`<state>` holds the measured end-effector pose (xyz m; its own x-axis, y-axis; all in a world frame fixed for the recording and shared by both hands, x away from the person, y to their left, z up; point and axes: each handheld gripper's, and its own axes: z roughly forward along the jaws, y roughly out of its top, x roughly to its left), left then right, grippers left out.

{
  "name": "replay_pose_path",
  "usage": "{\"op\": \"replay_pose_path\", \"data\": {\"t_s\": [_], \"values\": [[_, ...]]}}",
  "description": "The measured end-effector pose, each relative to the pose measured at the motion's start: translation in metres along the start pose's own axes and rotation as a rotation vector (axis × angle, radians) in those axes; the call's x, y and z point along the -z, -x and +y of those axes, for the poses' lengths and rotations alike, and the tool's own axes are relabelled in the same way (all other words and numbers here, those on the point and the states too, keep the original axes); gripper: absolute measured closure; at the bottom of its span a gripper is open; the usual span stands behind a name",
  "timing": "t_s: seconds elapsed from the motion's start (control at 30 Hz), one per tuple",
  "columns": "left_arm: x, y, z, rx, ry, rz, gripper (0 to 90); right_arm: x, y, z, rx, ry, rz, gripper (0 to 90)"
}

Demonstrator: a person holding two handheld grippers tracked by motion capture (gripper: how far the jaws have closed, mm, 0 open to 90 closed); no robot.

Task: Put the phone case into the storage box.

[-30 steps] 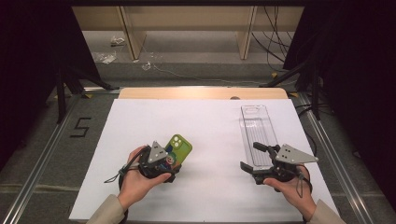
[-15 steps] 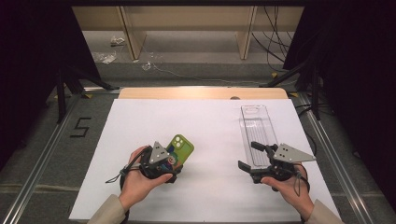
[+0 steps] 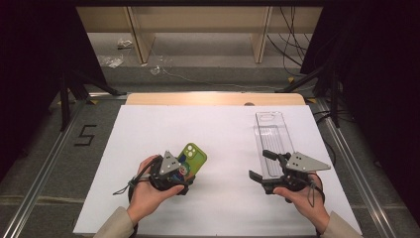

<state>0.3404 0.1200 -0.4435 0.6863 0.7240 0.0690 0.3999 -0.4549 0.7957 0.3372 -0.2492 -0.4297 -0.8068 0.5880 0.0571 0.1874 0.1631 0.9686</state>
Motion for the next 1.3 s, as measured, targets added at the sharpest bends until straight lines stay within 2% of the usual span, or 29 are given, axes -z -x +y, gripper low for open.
{"op": "replay_pose_path", "data": {"t_s": [1.3], "values": [[-0.007, 0.024, 0.009, -0.043, 0.015, -0.041, 16.2, -0.011, -0.006, 0.003, 0.001, -0.012, 0.017, 14.8]]}}
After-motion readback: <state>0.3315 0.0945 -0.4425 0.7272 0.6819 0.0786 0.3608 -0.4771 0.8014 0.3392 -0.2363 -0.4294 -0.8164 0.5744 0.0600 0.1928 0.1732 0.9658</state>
